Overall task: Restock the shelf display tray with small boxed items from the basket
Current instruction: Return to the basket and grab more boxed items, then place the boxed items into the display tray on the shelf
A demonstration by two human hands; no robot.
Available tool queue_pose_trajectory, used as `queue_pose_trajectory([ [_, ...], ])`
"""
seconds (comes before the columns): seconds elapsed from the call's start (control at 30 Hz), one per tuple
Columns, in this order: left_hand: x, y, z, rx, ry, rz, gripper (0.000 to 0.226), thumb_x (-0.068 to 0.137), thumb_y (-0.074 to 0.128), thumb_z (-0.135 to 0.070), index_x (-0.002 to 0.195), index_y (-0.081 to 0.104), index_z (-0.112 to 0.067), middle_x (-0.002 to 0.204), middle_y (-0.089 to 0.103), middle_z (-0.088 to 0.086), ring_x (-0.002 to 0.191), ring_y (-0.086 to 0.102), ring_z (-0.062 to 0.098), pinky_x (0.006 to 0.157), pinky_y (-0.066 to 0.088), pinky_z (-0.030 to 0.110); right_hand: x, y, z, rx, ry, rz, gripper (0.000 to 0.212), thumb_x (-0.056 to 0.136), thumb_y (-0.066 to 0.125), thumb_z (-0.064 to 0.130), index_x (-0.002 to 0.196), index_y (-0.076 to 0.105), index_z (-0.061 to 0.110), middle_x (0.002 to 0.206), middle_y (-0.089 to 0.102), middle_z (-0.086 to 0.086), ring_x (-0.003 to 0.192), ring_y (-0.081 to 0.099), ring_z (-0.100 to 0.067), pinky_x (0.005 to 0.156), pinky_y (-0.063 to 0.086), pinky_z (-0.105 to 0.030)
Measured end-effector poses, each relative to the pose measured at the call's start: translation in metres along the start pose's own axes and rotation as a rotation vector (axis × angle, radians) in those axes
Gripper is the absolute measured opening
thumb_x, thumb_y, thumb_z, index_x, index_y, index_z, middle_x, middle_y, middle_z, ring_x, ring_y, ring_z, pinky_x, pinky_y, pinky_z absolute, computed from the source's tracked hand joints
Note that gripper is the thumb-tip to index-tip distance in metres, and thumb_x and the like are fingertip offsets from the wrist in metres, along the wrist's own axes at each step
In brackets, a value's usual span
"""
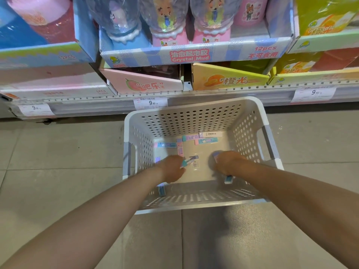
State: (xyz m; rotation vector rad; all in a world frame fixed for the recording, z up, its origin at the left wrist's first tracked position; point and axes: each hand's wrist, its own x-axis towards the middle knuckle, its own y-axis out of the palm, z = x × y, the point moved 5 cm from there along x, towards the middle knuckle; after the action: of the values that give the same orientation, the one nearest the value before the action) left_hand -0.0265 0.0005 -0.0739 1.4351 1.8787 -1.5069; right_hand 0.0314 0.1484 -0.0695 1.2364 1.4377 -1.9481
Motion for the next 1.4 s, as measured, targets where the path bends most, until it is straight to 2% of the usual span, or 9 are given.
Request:
queue_pose_trajectory([
  [0.07, -0.005, -0.006, -0.004, -0.265, -0.018, 0.006, 0.01, 0.096, 0.042, -0.015, 0.096, 0.046, -0.005, 0.07, 0.054, 0.008, 0.053, 0.049, 0.014, 0.042, 0.04, 0.018, -0.007, -0.006, 0.007, 0.174, -0.086, -0.025, 0.036, 0.094, 0.039, 0.027, 0.115, 0.052, 0.001, 0.113, 0.062, -0.015, 0.106, 0.056, -0.026, 0.087, 0.04, -0.029],
  [0.13, -0.012, -0.019, -0.011, -0.424, 0.006, -0.045, 0.007, 0.096, 0.044, -0.013, 0.091, 0.044, -0.007, 0.064, 0.05, 0.005, 0.049, 0.045, 0.012, 0.04, 0.036, 0.016, -0.015, -0.013, 0.014, 0.314, -0.154, -0.032, 0.033, 0.094, 0.039, 0.033, 0.088, 0.06, 0.007, 0.088, 0.063, -0.007, 0.088, 0.056, -0.022, 0.076, 0.036, -0.024],
  [0.23, -0.033, -0.046, -0.022, -0.559, 0.072, -0.162, 0.014, 0.094, 0.046, -0.011, 0.08, 0.045, -0.012, 0.062, 0.052, 0.005, 0.048, 0.043, 0.012, 0.038, 0.035, 0.012, -0.038, -0.034, 0.022, 0.421, -0.233, -0.117, 0.034, 0.092, 0.044, 0.029, 0.06, 0.043, 0.019, 0.068, 0.053, -0.003, 0.077, 0.05, -0.023, 0.069, 0.033, -0.024],
  [0.47, -0.127, -0.123, -0.068, -0.645, 0.191, -0.279, 0.016, 0.096, 0.044, -0.01, 0.082, 0.047, -0.017, 0.064, 0.06, 0.004, 0.035, 0.042, -0.001, 0.039, 0.036, 0.012, -0.148, -0.119, 0.036, 0.626, -0.434, -0.312, 0.016, 0.089, 0.048, 0.023, 0.08, 0.056, 0.012, 0.067, 0.055, -0.003, 0.067, 0.052, -0.021, 0.066, 0.041, -0.032],
  [0.57, -0.182, -0.159, -0.094, -0.689, 0.204, -0.34, 0.018, 0.096, 0.044, -0.012, 0.078, 0.046, -0.013, 0.061, 0.058, 0.004, 0.038, 0.043, 0.003, 0.044, 0.037, 0.017, -0.211, -0.159, 0.042, 0.657, -0.5, -0.378, 0.02, 0.088, 0.048, 0.019, 0.068, 0.051, 0.021, 0.057, 0.052, 0.004, 0.052, 0.048, -0.005, 0.059, 0.039, -0.028],
  [0.77, -0.301, -0.225, -0.151, -0.791, 0.235, -0.43, 0.021, 0.094, 0.048, -0.011, 0.073, 0.05, -0.01, 0.061, 0.056, 0.006, 0.05, 0.045, 0.015, 0.053, 0.039, 0.027, -0.342, -0.225, 0.053, 0.72, -0.594, -0.439, 0.019, 0.084, 0.053, 0.017, 0.066, 0.048, 0.022, 0.054, 0.051, 0.007, 0.043, 0.046, 0.0, 0.053, 0.036, -0.025],
  [1.03, -0.494, -0.322, -0.234, -0.91, 0.347, -0.48, 0.017, 0.092, 0.051, -0.01, 0.077, 0.05, -0.015, 0.061, 0.051, 0.002, 0.041, 0.04, 0.003, 0.042, 0.036, 0.012, -0.539, -0.317, 0.065, 0.774, -0.679, -0.487, 0.017, 0.086, 0.052, 0.016, 0.087, 0.056, 0.0, 0.057, 0.049, 0.003, 0.045, 0.042, -0.003, 0.051, 0.037, -0.023],
  [1.3, -0.666, -0.436, -0.316, -0.876, 0.491, -0.502, 0.03, 0.084, 0.056, -0.019, 0.061, 0.037, -0.019, 0.04, 0.031, -0.011, 0.036, 0.024, 0.004, 0.039, 0.023, 0.017, -0.739, -0.421, 0.087, 0.833, -0.815, -0.566, 0.025, 0.089, 0.053, 0.014, 0.066, 0.049, 0.018, 0.055, 0.056, -0.002, 0.042, 0.043, -0.006, 0.046, 0.037, -0.018],
  [1.4, -0.726, -0.469, -0.347, -0.803, 0.52, -0.571, 0.026, 0.072, 0.064, -0.029, 0.056, 0.045, -0.021, 0.043, 0.034, -0.01, 0.039, 0.027, 0.007, 0.041, 0.023, 0.019, -0.803, -0.456, 0.088, 0.758, -0.833, -0.623, 0.021, 0.089, 0.053, 0.015, 0.068, 0.051, 0.013, 0.049, 0.054, 0.015, 0.044, 0.045, -0.001, 0.048, 0.032, -0.013],
])
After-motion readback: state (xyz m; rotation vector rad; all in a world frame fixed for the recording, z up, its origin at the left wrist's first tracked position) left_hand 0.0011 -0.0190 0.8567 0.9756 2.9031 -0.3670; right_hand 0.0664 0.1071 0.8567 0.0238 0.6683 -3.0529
